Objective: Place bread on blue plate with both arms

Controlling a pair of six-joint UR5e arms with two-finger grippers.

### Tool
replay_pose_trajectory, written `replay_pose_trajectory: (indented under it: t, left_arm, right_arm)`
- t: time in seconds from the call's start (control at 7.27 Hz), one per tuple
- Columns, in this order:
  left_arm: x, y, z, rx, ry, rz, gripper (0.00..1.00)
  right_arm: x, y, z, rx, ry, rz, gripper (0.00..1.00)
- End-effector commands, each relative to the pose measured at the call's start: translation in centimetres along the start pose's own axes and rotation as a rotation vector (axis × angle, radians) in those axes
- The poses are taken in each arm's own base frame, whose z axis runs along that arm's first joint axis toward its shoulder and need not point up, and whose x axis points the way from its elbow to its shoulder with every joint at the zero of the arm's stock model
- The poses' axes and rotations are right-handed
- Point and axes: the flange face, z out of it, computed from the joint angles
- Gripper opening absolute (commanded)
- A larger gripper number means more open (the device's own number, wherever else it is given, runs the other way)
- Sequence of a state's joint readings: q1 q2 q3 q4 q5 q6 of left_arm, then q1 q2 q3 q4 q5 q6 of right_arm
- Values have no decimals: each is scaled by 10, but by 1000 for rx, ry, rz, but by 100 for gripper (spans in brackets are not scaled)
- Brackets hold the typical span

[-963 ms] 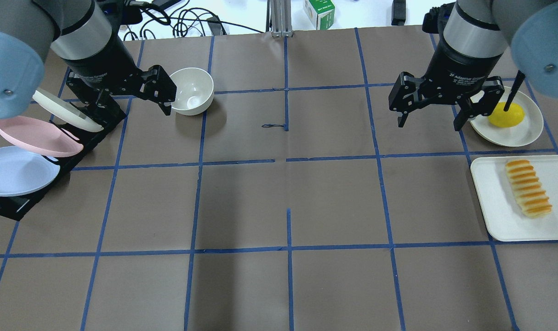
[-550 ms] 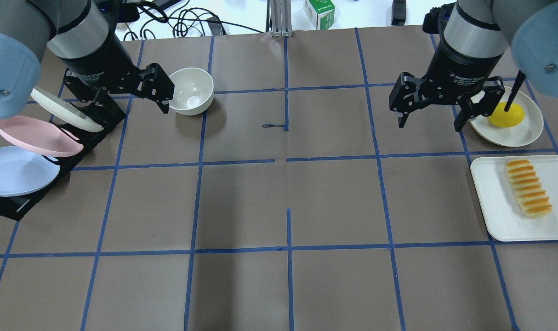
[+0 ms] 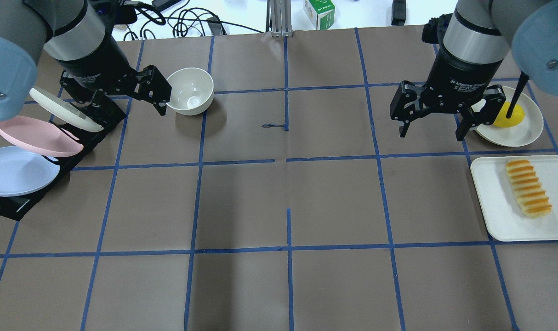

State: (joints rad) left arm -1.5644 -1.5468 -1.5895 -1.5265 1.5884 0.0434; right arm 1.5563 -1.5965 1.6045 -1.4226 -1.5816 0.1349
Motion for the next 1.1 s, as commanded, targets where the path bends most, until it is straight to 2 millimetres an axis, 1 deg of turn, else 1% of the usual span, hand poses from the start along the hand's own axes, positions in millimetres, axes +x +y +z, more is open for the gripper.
replay_pose_trajectory:
  t: [0.0, 0.14, 0.41, 0.69, 0.83, 0.96]
  left_arm:
    - [-1, 0, 2, -2, -1, 8, 100]
    - [-3, 0, 1, 1, -1, 3, 100]
    - [-5, 2, -8, 16, -5, -2, 100]
    - [-33, -4, -6, 15, -1, -58, 100]
    - [-50, -6, -3, 10, -4, -92, 100]
    - [-67, -8, -1, 6, -5, -124, 100]
  right_arm:
    - [1, -1, 0, 4, 0, 2, 100]
    - [3, -3, 0, 7, -1, 7, 100]
    - [5, -4, -1, 10, 0, 10, 100]
    - [15, -9, 1, 9, 11, 27, 100]
    - [39, -18, 1, 7, 25, 73, 100]
    - [79, -30, 9, -13, 13, 133, 100]
